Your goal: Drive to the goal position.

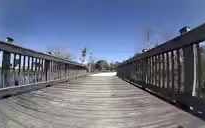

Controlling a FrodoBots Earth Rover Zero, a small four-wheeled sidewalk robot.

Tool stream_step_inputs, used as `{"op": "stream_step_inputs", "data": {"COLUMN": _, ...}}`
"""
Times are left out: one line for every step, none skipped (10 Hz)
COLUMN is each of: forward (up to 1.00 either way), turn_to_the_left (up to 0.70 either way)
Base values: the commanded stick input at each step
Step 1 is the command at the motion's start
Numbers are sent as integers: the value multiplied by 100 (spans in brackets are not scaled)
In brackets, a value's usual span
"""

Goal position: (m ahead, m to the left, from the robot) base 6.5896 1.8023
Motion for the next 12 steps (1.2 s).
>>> {"op": "stream_step_inputs", "data": {"forward": 85, "turn_to_the_left": -20}}
{"op": "stream_step_inputs", "data": {"forward": 85, "turn_to_the_left": -11}}
{"op": "stream_step_inputs", "data": {"forward": 85, "turn_to_the_left": -2}}
{"op": "stream_step_inputs", "data": {"forward": 85, "turn_to_the_left": 0}}
{"op": "stream_step_inputs", "data": {"forward": 85, "turn_to_the_left": 0}}
{"op": "stream_step_inputs", "data": {"forward": 85, "turn_to_the_left": 0}}
{"op": "stream_step_inputs", "data": {"forward": 85, "turn_to_the_left": 0}}
{"op": "stream_step_inputs", "data": {"forward": 85, "turn_to_the_left": 0}}
{"op": "stream_step_inputs", "data": {"forward": 85, "turn_to_the_left": 0}}
{"op": "stream_step_inputs", "data": {"forward": 85, "turn_to_the_left": 0}}
{"op": "stream_step_inputs", "data": {"forward": 85, "turn_to_the_left": 0}}
{"op": "stream_step_inputs", "data": {"forward": 85, "turn_to_the_left": 0}}
